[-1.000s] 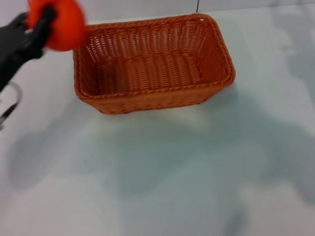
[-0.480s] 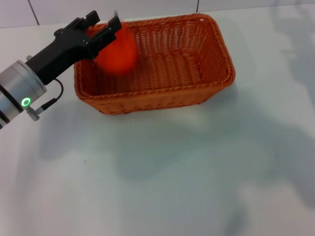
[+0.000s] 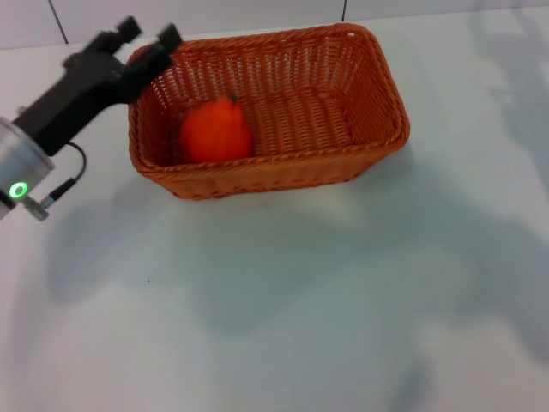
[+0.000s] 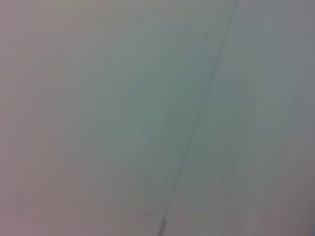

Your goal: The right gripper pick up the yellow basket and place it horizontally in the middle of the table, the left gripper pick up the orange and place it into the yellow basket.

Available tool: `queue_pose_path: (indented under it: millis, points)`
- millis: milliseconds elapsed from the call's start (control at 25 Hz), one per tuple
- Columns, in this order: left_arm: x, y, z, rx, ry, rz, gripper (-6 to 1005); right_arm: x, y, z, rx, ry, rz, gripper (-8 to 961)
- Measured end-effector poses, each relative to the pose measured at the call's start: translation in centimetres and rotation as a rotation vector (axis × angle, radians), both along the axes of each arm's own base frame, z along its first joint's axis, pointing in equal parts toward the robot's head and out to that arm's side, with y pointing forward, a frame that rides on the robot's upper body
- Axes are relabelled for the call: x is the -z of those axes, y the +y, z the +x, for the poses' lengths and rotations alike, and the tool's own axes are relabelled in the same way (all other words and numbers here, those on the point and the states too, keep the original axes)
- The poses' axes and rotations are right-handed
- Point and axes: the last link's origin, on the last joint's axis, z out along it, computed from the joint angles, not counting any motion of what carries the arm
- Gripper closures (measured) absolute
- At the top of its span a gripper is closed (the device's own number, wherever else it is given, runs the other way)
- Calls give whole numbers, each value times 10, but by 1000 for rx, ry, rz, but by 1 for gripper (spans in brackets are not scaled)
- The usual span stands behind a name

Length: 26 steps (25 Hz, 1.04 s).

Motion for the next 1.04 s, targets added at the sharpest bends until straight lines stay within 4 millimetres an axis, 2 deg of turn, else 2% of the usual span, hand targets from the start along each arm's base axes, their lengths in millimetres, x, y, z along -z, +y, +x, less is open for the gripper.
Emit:
queue_pose_path:
  millis: [80,120,280,440,560,720,1040]
  points:
    - [-4,-1,-2,-10,-16,21,212,0,-1,1,3,1,1,312]
    - [-17,-9,-13,-39,-72,128,213,0,-2,2,6,2,2,312]
    - [-30,-24,-29,-100,-135,325,215,0,-7,6,15,9,8,312]
    - [-38,-42,-48,-205,-110,566,217,1,-13,10,29,25,15,312]
    - [-40,-52,-58,-277,-76,680,218,-1,-17,15,41,46,24,312]
    - [-42,-58,-66,-332,-50,746,218,-2,-21,19,54,58,33,311]
    - [-43,-63,-70,-353,-52,756,218,-1,-25,23,71,71,34,310]
